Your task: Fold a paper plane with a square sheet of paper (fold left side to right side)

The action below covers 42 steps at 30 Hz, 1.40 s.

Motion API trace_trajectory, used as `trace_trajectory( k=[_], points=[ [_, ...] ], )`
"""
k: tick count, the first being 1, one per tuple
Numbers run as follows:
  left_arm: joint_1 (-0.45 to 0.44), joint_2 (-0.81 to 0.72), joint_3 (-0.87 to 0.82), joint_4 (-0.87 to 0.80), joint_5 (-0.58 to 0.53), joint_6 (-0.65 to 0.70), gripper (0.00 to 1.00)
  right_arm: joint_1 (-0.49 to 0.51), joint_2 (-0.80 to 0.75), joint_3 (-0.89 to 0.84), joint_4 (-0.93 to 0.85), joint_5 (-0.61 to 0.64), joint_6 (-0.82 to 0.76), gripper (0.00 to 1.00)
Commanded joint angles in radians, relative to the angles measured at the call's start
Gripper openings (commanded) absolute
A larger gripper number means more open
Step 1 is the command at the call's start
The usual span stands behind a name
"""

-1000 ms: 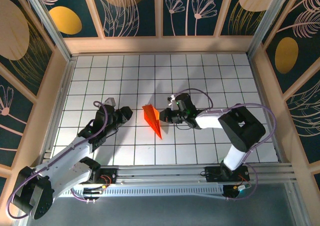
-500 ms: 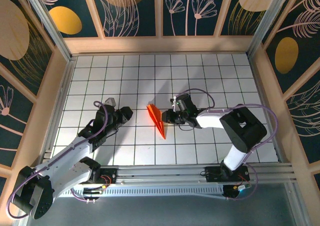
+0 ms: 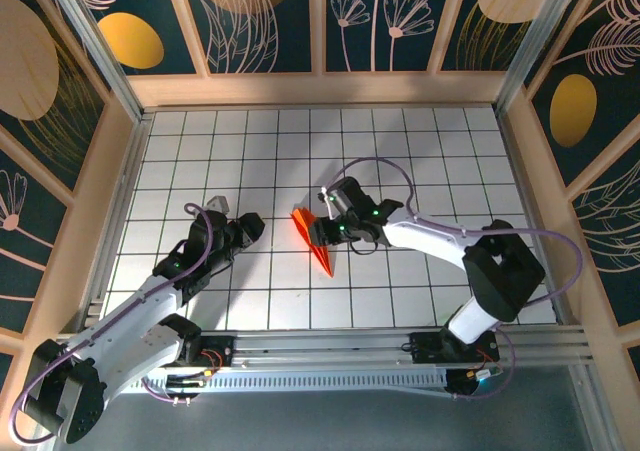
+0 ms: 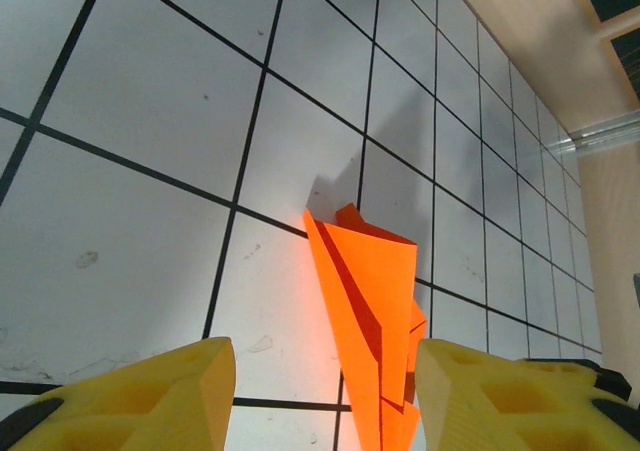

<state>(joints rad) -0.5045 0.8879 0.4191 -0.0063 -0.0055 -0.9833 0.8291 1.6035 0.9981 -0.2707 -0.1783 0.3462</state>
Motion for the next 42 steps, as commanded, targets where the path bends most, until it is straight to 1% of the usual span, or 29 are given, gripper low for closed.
trace_trajectory(
  k=[1,6,12,19,24,34,39,42],
  points=[
    [0.006,-0.016,0.019,-0.027,-0.011,0.020,0.51,0.017,0.059,0.042,-0.110,0.033,-0.054,0.53],
    [0.006,-0.022,0.014,-0.032,-0.010,0.019,0.51,0.025,0.098,0.069,-0.114,0.020,-0.066,0.53],
    [0.007,-0.024,0.003,-0.031,-0.008,0.014,0.51,0.032,0.124,0.085,-0.117,0.019,-0.069,0.51],
    [0.006,-0.026,-0.005,-0.029,-0.007,0.014,0.51,0.039,0.165,0.113,-0.131,0.029,-0.076,0.43],
    [0.006,-0.026,-0.006,-0.028,-0.004,0.012,0.51,0.045,0.185,0.128,-0.141,0.045,-0.078,0.35],
    [0.006,-0.026,-0.013,-0.024,-0.002,0.009,0.51,0.060,0.222,0.140,-0.142,0.088,-0.075,0.23],
    [0.006,-0.027,-0.013,-0.029,-0.004,0.010,0.51,0.071,0.242,0.143,-0.122,0.088,-0.057,0.20],
    [0.006,-0.030,-0.011,-0.035,-0.005,0.011,0.51,0.074,0.259,0.152,-0.127,0.104,-0.025,0.14]
  ],
)
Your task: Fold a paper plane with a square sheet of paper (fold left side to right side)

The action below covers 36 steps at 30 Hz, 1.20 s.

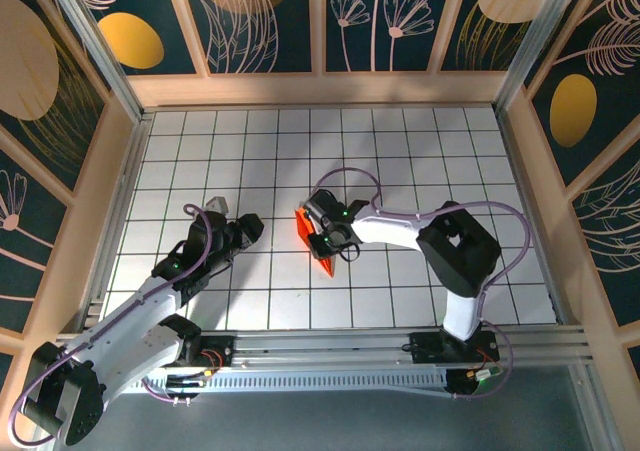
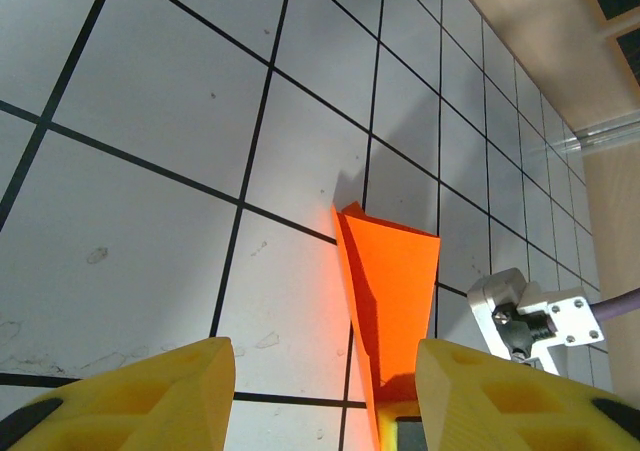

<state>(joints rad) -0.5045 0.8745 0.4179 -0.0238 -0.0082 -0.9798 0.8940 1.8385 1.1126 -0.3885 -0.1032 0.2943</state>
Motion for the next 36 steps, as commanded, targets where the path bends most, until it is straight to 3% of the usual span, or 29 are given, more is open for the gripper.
trace_trajectory(
  k=[1,6,11,15,22,36],
  points=[
    [0.006,-0.020,-0.009,-0.020,-0.002,0.009,0.51,0.008,0.022,0.043,-0.010,0.036,0.041,0.11],
    [0.006,-0.034,-0.001,-0.036,-0.009,0.020,0.51,-0.025,-0.002,0.096,-0.043,0.097,0.169,0.00],
    [0.006,-0.038,-0.004,-0.041,-0.010,0.067,0.56,-0.114,0.059,0.204,-0.120,0.149,0.263,0.00],
    [0.006,-0.048,0.007,-0.066,-0.028,0.113,0.63,-0.162,0.119,0.305,-0.172,0.222,0.269,0.00],
    [0.006,-0.055,0.013,-0.093,-0.027,0.139,0.65,-0.219,0.255,0.466,-0.282,0.264,0.244,0.00],
    [0.006,-0.051,0.005,-0.092,-0.002,0.131,0.66,-0.228,0.346,0.515,-0.291,0.246,0.230,0.01]
  ],
)
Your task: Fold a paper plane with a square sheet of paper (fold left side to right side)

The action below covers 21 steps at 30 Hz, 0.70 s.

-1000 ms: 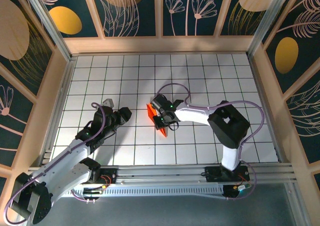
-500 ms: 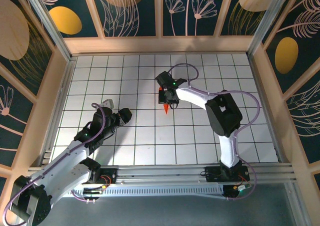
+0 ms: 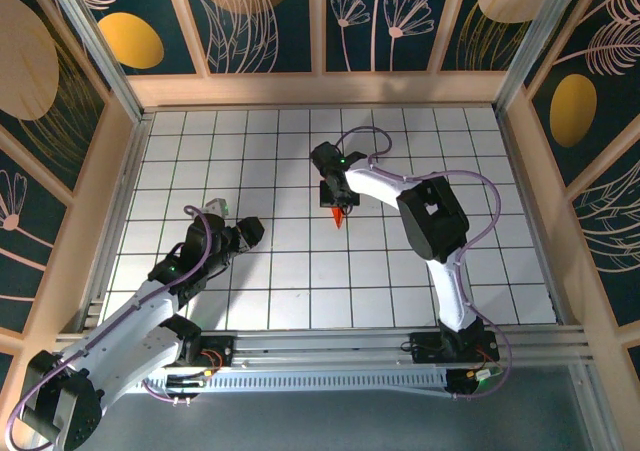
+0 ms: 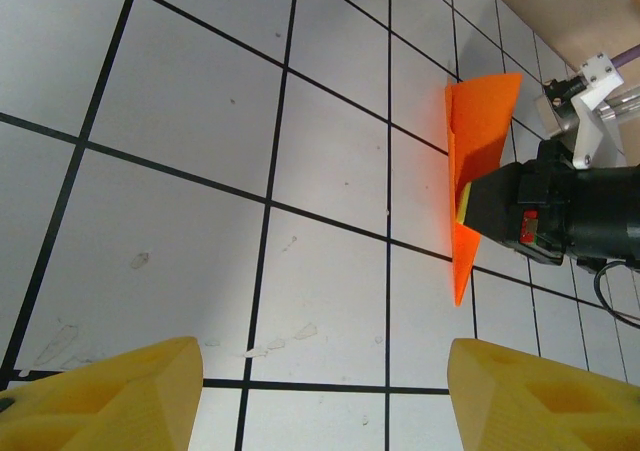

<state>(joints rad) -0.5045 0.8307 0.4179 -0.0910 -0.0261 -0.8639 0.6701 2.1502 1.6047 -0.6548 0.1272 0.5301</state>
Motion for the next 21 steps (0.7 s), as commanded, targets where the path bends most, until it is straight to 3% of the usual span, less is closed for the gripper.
trace_trajectory(
  k=[1,16,21],
  points=[
    [0.006,-0.006,0.007,-0.025,0.017,0.015,0.66,-0.004,0.036,0.022,-0.020,0.013,-0.004,0.03],
    [0.006,0.001,0.030,-0.049,-0.005,0.020,0.66,0.000,0.019,0.018,-0.012,0.027,-0.008,0.46],
    [0.007,0.025,0.053,-0.046,-0.004,0.022,0.68,0.002,-0.045,0.015,-0.020,0.053,-0.007,0.49]
  ],
)
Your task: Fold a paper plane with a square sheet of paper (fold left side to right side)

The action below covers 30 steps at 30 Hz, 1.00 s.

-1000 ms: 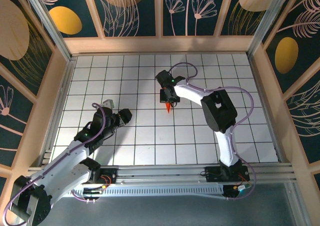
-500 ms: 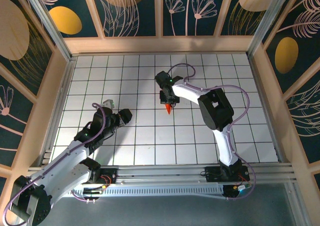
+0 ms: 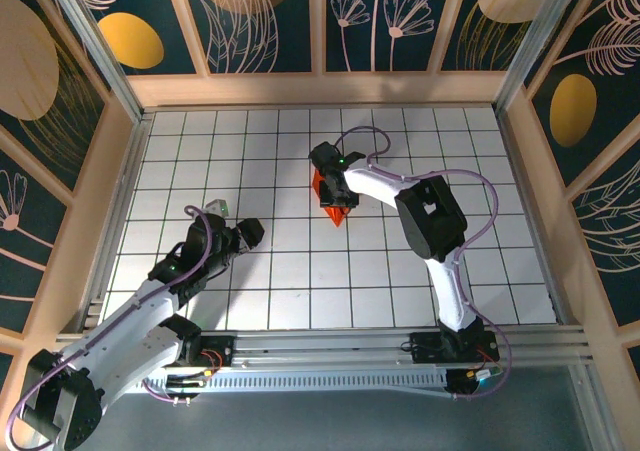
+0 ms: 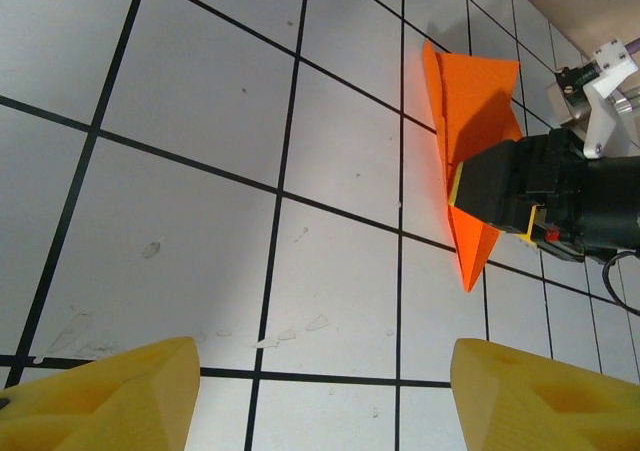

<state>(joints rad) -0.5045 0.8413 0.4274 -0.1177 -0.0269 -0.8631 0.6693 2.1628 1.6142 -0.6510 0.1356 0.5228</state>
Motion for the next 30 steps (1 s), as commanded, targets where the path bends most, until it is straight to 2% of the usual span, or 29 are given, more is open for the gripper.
trace_trajectory(
  k=[1,10,14,19,22,25,28,30],
  points=[
    [0.005,0.023,0.048,-0.017,-0.002,0.023,0.69,0.003,-0.069,0.006,-0.026,0.045,0.000,0.49],
    [0.025,0.099,0.105,-0.021,0.015,0.040,0.71,0.019,-0.192,-0.004,-0.073,0.078,-0.012,0.56],
    [0.066,0.097,0.128,-0.036,0.030,0.058,0.74,0.035,-0.276,-0.021,-0.105,0.095,-0.021,0.61],
    [0.135,0.088,0.155,-0.046,0.049,0.071,0.78,0.021,-0.449,-0.141,-0.077,0.118,-0.043,0.65],
    [0.184,0.074,0.164,-0.048,0.023,0.084,0.83,-0.016,-0.606,-0.271,0.014,0.108,-0.078,0.69],
    [0.231,0.053,0.168,-0.037,-0.048,0.110,0.89,-0.086,-0.780,-0.425,0.123,0.116,-0.127,0.75],
    [0.236,0.026,0.173,-0.033,-0.217,0.163,0.97,-0.197,-0.945,-0.579,0.225,0.119,-0.169,0.85],
    [0.238,0.005,0.170,-0.024,-0.319,0.201,0.99,-0.281,-1.046,-0.672,0.299,0.101,-0.200,0.90]
  ],
)
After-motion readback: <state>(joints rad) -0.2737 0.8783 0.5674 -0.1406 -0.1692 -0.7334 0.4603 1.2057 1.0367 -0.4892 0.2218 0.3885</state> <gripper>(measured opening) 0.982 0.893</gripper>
